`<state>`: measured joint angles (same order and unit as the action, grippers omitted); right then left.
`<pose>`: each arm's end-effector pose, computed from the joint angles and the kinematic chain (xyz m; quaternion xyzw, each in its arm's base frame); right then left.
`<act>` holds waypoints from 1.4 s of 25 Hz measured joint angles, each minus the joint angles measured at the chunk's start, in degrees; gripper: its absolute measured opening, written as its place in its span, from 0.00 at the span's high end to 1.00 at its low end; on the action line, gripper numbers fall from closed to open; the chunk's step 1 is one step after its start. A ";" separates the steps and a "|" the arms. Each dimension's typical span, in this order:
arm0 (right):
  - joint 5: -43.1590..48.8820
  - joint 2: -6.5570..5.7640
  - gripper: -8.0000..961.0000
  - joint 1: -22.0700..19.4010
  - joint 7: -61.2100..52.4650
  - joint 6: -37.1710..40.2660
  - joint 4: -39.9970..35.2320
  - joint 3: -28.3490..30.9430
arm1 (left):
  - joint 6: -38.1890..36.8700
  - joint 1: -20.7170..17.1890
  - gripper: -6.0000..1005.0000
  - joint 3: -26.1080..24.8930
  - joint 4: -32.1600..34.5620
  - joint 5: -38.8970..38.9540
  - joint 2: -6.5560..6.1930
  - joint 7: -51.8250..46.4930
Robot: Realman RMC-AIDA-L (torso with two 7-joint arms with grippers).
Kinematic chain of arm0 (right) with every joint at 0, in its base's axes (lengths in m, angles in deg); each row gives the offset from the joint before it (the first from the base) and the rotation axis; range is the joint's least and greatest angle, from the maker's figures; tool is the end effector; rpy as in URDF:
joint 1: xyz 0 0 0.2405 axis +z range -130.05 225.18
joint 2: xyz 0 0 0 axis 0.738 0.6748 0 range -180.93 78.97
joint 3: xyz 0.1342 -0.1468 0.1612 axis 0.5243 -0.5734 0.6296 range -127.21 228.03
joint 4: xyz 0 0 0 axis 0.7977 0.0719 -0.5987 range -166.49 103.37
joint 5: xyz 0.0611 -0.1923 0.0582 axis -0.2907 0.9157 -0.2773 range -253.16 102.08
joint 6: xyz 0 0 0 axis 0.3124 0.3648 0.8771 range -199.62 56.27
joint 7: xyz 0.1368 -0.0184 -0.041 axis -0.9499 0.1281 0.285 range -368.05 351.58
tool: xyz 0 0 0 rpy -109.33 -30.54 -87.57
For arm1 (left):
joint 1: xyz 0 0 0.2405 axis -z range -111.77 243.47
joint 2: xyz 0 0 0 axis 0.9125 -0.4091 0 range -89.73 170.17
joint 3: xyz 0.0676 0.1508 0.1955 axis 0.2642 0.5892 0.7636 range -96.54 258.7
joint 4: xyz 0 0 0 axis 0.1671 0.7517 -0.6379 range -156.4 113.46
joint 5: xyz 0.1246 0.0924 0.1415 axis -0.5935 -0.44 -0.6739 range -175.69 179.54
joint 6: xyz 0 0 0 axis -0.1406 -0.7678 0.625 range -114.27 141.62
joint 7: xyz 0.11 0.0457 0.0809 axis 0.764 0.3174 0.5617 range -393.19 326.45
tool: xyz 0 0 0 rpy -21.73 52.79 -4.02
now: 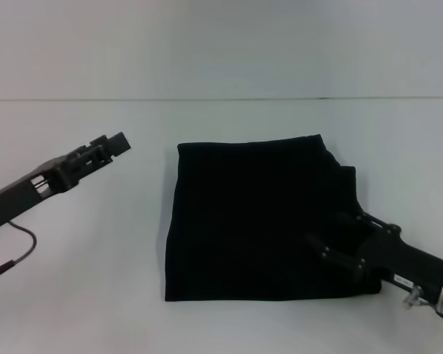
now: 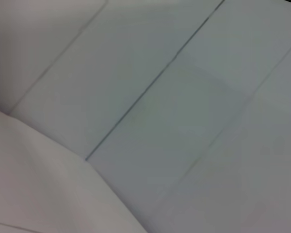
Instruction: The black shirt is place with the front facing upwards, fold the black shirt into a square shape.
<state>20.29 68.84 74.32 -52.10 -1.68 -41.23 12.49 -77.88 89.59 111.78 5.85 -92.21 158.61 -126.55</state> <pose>0.3157 0.2988 -0.0663 -0.8917 0.2332 0.2539 0.2931 -0.2902 0.3101 0.0295 -0.7621 -0.4174 -0.4664 0.1658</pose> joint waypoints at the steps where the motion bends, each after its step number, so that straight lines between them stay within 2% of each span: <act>1: 0.04 -0.01 0.16 -0.36 0.00 -0.66 -0.04 -0.03 | 0.13 -0.14 0.23 -0.29 -0.06 -0.10 -0.09 0.44; 6: 0.04 -0.05 0.16 -0.79 -0.08 -3.12 -0.40 0.36 | 0.61 -0.25 0.13 -0.39 0.04 -0.39 -0.24 1.00; 9: -0.22 -0.10 0.16 -0.94 -0.03 -2.64 -0.78 0.68 | 0.68 -0.98 0.13 -1.00 0.21 -0.48 -0.26 3.45; 14: -0.37 -0.12 0.16 -1.17 0.01 3.27 -3.56 1.57 | 0.00 -3.50 0.14 -1.76 1.41 -1.00 -0.60 11.65; 19: 0.09 -0.13 0.16 -1.19 0.02 8.67 -6.08 1.18 | 0.44 -4.79 0.14 -1.94 3.57 -6.37 -0.60 16.70; 28: 6.07 0.07 0.16 -2.66 4.90 10.57 -5.87 0.77 | 1.07 -3.67 0.15 -1.20 3.22 -11.60 -0.61 13.34; 31: 5.82 -0.01 0.16 -3.37 4.16 10.80 -5.85 1.25 | 4.24 -1.01 0.15 -0.65 2.47 -12.68 -1.45 3.49; 34: 6.17 -0.12 0.16 -4.24 4.26 11.80 -5.85 0.99 | 5.66 3.17 0.16 1.01 1.29 -15.62 -2.86 -8.65; 35: 6.54 -0.15 0.16 -4.59 4.36 12.22 -5.93 0.88 | 5.66 3.17 0.16 1.01 1.29 -15.62 -2.86 -8.65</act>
<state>26.83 68.70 69.73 -47.74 10.54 -47.16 13.38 -72.22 92.76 112.79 7.15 -107.83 155.76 -135.20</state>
